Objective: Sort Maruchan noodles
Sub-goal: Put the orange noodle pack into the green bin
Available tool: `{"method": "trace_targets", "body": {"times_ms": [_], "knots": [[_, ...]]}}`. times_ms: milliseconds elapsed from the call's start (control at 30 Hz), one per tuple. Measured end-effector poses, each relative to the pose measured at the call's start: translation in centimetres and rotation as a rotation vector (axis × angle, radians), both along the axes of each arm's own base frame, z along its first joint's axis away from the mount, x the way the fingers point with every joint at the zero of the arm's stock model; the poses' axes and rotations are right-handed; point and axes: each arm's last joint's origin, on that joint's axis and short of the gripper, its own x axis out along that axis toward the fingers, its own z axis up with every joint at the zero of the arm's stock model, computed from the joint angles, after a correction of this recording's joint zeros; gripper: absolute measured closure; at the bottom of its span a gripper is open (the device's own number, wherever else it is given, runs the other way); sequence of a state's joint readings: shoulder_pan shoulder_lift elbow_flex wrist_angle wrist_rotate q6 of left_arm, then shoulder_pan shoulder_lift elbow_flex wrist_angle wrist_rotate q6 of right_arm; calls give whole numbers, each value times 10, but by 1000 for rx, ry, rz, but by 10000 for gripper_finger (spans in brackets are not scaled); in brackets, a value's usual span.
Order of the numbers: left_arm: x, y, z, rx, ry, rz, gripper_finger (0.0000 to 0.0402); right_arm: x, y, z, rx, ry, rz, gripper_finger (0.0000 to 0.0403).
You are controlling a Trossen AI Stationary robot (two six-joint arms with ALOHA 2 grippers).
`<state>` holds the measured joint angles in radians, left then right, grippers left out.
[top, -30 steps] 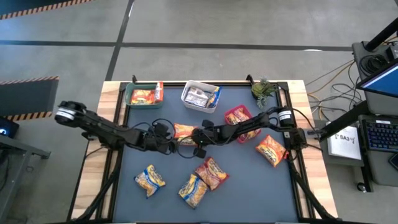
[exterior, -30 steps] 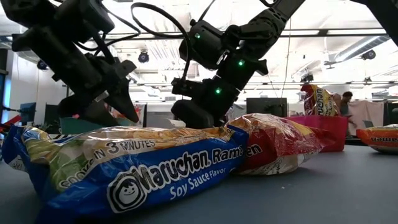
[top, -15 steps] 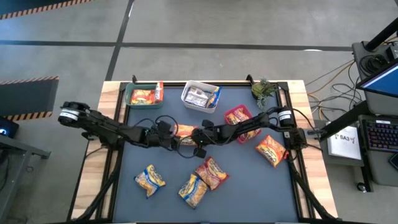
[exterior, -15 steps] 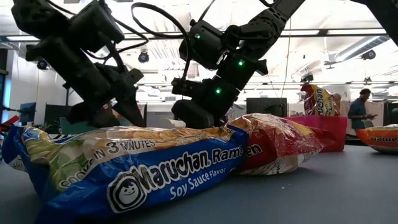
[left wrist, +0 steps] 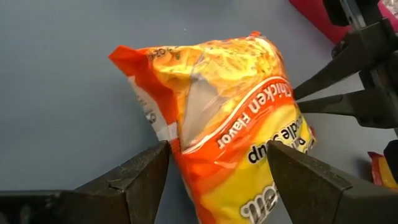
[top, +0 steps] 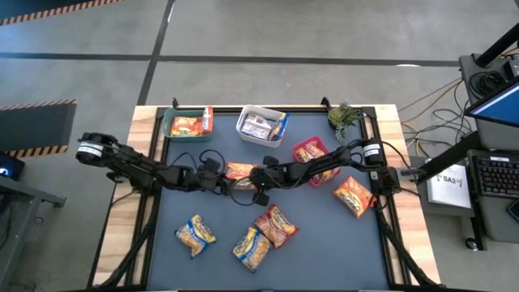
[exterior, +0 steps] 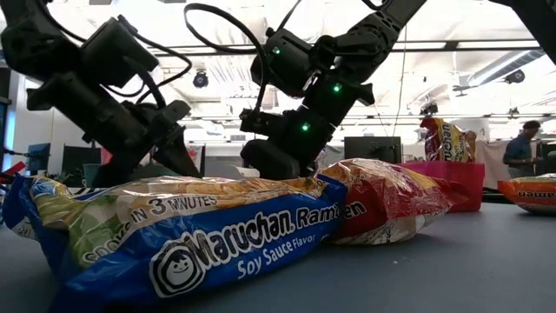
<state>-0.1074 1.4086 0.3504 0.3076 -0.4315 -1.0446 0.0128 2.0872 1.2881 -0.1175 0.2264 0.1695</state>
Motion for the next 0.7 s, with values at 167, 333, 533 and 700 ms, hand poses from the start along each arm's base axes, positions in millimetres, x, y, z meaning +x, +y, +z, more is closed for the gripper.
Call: {"method": "trace_targets", "body": {"times_ms": [167,333,533,700], "knots": [[-4,1,-3,12,-3,18,146,0,0,0,3,-3,-5,394],[-4,1,-2,69,-34,-34,146,0,0,0,2,-5,-5,394],[-4,0,-2,96,-22,-80,146,1,0,0,2,-8,-5,394],[-3,0,-2,89,-27,-97,146,1,0,1,4,-20,-1,394]]}}
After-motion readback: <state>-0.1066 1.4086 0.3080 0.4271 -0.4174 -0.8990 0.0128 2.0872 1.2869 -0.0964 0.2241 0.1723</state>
